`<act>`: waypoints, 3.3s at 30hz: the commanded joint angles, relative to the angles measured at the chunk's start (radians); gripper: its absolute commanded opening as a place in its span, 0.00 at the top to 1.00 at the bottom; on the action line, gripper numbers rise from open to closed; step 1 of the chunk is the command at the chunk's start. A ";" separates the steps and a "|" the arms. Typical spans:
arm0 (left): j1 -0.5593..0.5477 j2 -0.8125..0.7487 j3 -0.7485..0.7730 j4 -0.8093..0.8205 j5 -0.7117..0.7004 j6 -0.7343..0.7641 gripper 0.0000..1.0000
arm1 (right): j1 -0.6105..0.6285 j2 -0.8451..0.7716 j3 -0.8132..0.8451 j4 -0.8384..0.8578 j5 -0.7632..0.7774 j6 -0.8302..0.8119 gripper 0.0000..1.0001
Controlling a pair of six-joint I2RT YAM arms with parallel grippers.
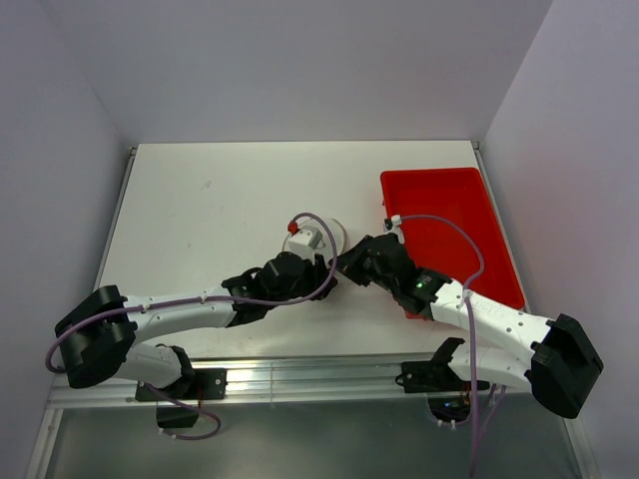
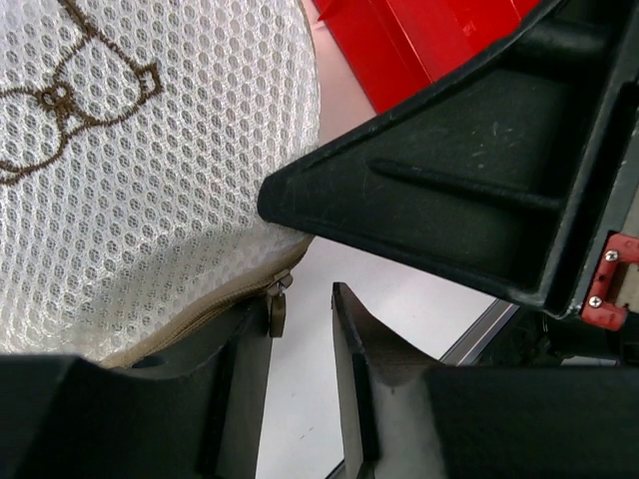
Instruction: Place the bra in the laundry bag and zip it closed
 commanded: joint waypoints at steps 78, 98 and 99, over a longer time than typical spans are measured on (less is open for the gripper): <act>0.122 -0.137 -0.057 0.071 0.163 -0.006 1.00 | -0.053 0.067 0.092 0.002 -0.194 -0.064 0.42; 0.113 -0.143 -0.059 0.063 0.172 0.004 1.00 | -0.041 0.119 0.108 0.033 -0.172 -0.032 0.65; 0.113 -0.146 -0.060 0.059 0.172 0.004 1.00 | -0.041 0.124 0.111 0.033 -0.172 -0.032 0.65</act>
